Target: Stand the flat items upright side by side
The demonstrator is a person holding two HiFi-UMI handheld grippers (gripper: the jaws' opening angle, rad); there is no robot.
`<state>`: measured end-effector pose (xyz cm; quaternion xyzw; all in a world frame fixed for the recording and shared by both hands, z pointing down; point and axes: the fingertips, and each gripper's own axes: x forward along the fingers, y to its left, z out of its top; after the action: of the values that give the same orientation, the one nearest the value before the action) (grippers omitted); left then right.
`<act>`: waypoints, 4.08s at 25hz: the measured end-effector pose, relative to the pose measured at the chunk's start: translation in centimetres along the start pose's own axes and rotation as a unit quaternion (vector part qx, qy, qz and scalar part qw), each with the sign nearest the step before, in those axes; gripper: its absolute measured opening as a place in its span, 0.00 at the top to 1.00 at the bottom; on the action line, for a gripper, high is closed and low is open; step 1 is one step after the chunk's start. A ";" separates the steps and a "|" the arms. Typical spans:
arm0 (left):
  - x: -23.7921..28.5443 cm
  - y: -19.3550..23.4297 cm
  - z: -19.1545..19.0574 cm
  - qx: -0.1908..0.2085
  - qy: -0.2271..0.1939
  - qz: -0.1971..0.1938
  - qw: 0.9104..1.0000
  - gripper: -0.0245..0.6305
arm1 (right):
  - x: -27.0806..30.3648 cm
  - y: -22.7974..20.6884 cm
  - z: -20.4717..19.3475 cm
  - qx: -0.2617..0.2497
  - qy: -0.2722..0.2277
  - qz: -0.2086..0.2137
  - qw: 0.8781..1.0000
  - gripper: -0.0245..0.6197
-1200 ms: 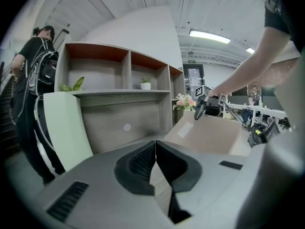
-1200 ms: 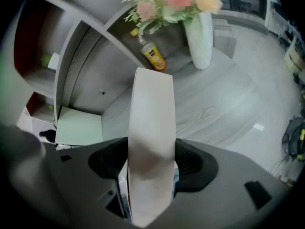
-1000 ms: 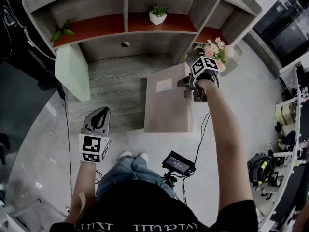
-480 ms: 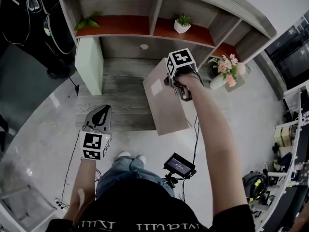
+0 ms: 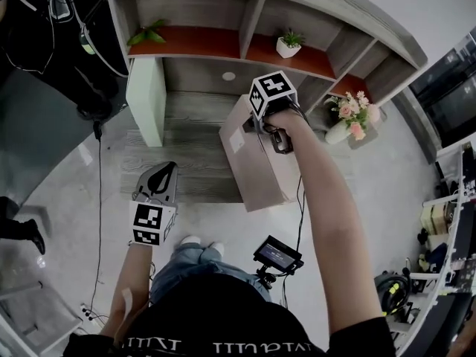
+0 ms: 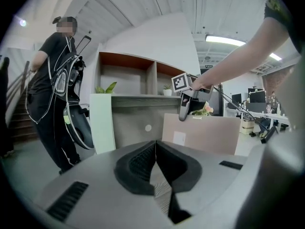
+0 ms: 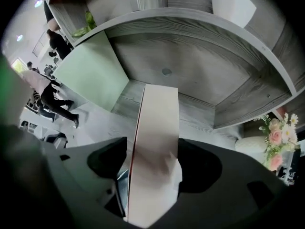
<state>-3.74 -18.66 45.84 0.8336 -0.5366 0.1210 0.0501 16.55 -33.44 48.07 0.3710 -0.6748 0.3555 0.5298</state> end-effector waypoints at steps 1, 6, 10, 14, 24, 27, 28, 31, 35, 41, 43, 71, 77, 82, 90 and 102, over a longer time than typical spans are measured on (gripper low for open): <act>-0.1 0.1 -0.1 -0.002 0.001 0.003 1.000 0.94 | 0.0 0.3 0.1 -0.003 0.005 0.007 1.000 0.44; -1.3 1.3 -1.0 -0.013 0.008 0.027 1.000 0.94 | 1.7 1.1 0.0 -0.006 0.028 0.038 0.999 0.43; -2.3 2.6 -1.5 -0.023 0.011 0.049 0.998 0.94 | 2.9 2.2 0.3 0.003 0.037 0.052 0.998 0.44; -2.6 3.1 -1.5 -0.024 0.010 0.057 0.998 0.94 | 1.8 3.1 1.7 -0.031 0.016 0.028 0.999 0.48; -1.9 2.7 0.4 -0.010 -0.013 0.047 0.999 0.94 | -6.3 3.9 5.8 -0.012 -0.236 0.007 0.972 0.48; -1.8 2.3 0.7 -0.007 -0.013 0.044 0.999 0.94 | -7.9 3.7 5.9 0.004 -0.340 0.004 0.940 0.48; -1.8 2.2 0.6 -0.007 -0.011 0.042 0.999 0.94 | -8.3 3.6 5.7 0.008 -0.377 0.003 0.926 0.48; -1.5 1.6 0.3 -0.004 -0.008 0.035 0.999 0.94 | -9.2 3.7 4.4 0.014 -0.473 0.004 0.881 0.49; -1.5 0.9 0.2 0.001 -0.005 0.028 1.000 0.94 | -9.7 4.4 1.9 0.009 -0.512 -0.008 0.859 0.49; -1.6 0.0 0.2 0.004 -0.006 0.021 1.000 0.94 | -8.9 5.0 -1.7 -0.016 -0.448 -0.034 0.893 0.49; -1.5 -0.7 0.1 0.005 -0.004 0.017 1.000 0.94 | -8.5 5.0 -3.1 -0.014 -0.406 -0.042 0.913 0.49; -5.0 2.1 -0.3 0.034 -0.004 0.040 0.999 0.94 | 0.7 12.9 -1.8 0.022 -0.350 -0.044 0.935 0.49; -5.6 5.3 -0.9 0.021 -0.007 0.056 0.998 0.94 | 1.1 14.9 0.7 0.021 -0.398 -0.041 0.916 0.49; -5.1 6.6 -1.2 0.019 -0.011 0.056 0.998 0.94 | 1.4 16.3 2.6 0.041 -0.411 -0.030 0.910 0.49; -5.5 9.1 -1.4 0.012 -0.017 0.063 0.998 0.94 | 1.9 19.4 5.2 0.035 -0.412 -0.007 0.911 0.47; -6.4 11.8 -2.2 0.001 -0.018 0.073 0.997 0.94 | 2.3 23.2 7.1 -0.028 -0.406 0.081 0.910 0.42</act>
<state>-17.28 -17.54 45.75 0.7945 -0.5966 0.1094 0.0307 -7.40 -28.99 47.01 0.4123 -0.8690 0.1969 0.1898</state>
